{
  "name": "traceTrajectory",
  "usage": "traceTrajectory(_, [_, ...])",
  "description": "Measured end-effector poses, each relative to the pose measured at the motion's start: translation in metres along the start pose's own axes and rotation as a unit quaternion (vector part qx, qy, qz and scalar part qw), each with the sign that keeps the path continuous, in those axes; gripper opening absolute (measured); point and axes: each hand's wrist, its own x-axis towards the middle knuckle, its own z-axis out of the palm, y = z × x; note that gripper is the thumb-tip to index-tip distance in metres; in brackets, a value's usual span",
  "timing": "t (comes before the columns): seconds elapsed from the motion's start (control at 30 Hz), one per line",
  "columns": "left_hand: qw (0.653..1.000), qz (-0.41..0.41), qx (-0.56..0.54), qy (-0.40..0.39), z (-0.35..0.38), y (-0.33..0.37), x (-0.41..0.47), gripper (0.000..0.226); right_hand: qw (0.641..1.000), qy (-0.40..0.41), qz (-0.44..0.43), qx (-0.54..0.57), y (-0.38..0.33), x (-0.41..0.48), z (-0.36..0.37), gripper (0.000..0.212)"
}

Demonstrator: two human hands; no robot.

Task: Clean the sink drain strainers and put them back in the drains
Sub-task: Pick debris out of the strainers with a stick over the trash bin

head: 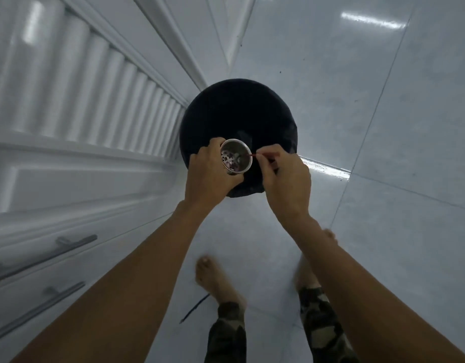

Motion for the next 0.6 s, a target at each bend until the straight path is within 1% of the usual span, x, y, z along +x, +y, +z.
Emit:
traceTrajectory(0.07, [1.0,-0.008,0.002,-0.012,0.007,-0.008,0.004,0.083,1.0,-0.006,-0.006,0.013,0.009,-0.001,0.01,0.014])
traceTrajectory(0.17, [1.0,-0.008,-0.003,-0.023,0.016,-0.012,0.007,0.079,0.998,-0.035,-0.044,-0.005,0.013,-0.009,0.02,0.014])
traceTrajectory(0.27, [0.999,0.011,0.025,-0.027,0.022,-0.016,0.008,0.081,0.999,-0.028,-0.004,-0.02,0.021,-0.001,0.025,0.015])
traceTrajectory(0.3, [0.999,0.009,0.036,-0.025,0.023,-0.017,0.01,0.082,0.999,-0.027,-0.003,-0.021,0.022,0.001,0.026,0.015])
traceTrajectory(0.37, [0.999,0.003,0.044,-0.029,0.023,-0.019,0.015,0.083,0.998,-0.034,-0.041,-0.022,0.021,-0.003,0.028,0.014])
traceTrajectory(0.43, [0.997,0.018,0.048,-0.049,0.023,-0.019,0.019,0.083,0.996,-0.042,-0.078,-0.02,0.018,-0.008,0.032,0.012])
traceTrajectory(0.47, [0.997,0.029,0.047,-0.059,0.024,-0.02,0.02,0.082,0.996,-0.043,-0.073,-0.021,0.019,-0.007,0.034,0.012])
traceTrajectory(0.5, [0.996,0.034,0.044,-0.068,0.024,-0.021,0.022,0.081,0.998,-0.041,-0.049,-0.02,0.02,-0.002,0.036,0.013])
traceTrajectory(0.57, [0.996,0.024,0.039,-0.079,0.023,-0.025,0.025,0.083,1.0,-0.028,0.005,0.009,0.025,0.01,0.037,0.015])
traceTrajectory(0.6, [0.996,0.018,0.038,-0.081,0.021,-0.028,0.028,0.083,0.999,-0.016,0.011,0.031,0.026,0.014,0.037,0.015])
